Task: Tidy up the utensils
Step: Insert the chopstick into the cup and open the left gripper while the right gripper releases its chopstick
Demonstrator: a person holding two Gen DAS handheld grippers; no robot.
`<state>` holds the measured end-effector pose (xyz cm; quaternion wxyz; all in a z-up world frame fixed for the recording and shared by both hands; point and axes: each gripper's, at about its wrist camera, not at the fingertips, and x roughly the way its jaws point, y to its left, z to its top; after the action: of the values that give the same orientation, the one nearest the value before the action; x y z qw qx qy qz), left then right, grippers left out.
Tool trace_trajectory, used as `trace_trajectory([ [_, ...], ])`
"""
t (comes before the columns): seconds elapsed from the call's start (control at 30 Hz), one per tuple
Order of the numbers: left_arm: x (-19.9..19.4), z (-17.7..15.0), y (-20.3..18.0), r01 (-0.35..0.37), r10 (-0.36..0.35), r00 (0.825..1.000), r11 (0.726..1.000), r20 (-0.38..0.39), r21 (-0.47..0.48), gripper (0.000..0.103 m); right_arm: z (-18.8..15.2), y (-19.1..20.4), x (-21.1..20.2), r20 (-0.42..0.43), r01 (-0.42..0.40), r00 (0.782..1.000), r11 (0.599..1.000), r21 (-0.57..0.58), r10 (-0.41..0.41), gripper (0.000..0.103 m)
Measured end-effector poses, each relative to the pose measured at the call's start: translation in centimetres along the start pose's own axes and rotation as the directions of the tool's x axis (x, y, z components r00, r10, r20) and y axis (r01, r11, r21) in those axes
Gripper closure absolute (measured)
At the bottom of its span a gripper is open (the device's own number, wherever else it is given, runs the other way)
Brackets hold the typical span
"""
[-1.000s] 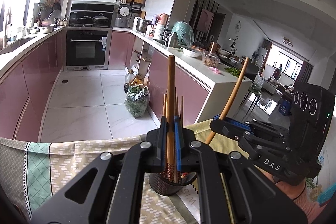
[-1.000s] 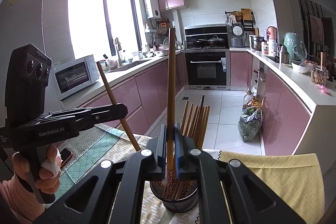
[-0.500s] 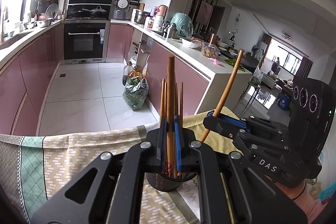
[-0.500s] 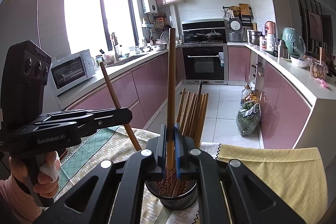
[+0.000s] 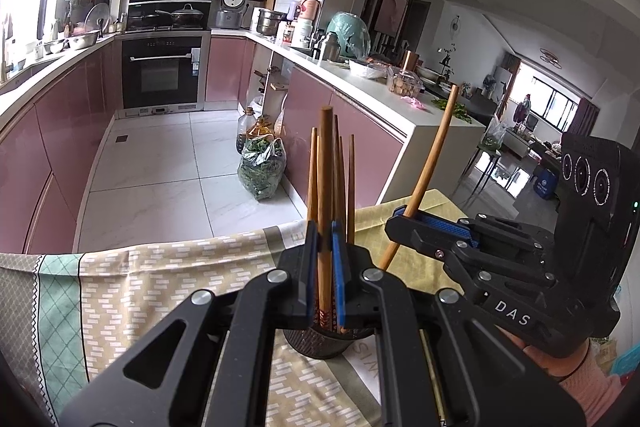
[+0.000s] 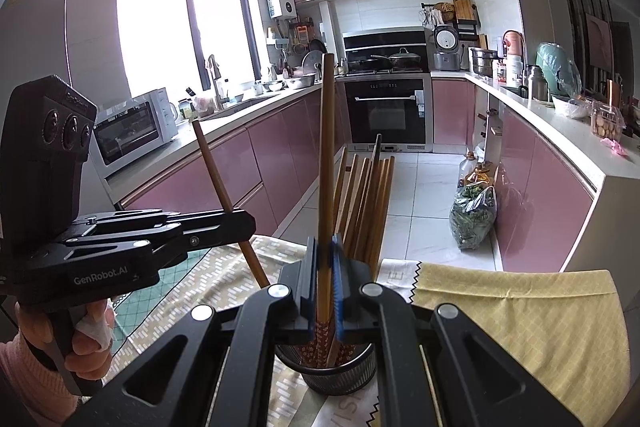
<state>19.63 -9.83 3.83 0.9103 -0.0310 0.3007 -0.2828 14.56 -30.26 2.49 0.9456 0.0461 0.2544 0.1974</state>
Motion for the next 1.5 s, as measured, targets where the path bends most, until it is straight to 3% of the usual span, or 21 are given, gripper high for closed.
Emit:
trace_trajectory([
  [1.5,3.1,0.0,-0.7,-0.032,0.033,0.998,0.999,-0.049,0.029,0.096,-1.2,-1.7,2.6,-0.053,-0.004,0.999,0.999,0.048,0.007,0.097],
])
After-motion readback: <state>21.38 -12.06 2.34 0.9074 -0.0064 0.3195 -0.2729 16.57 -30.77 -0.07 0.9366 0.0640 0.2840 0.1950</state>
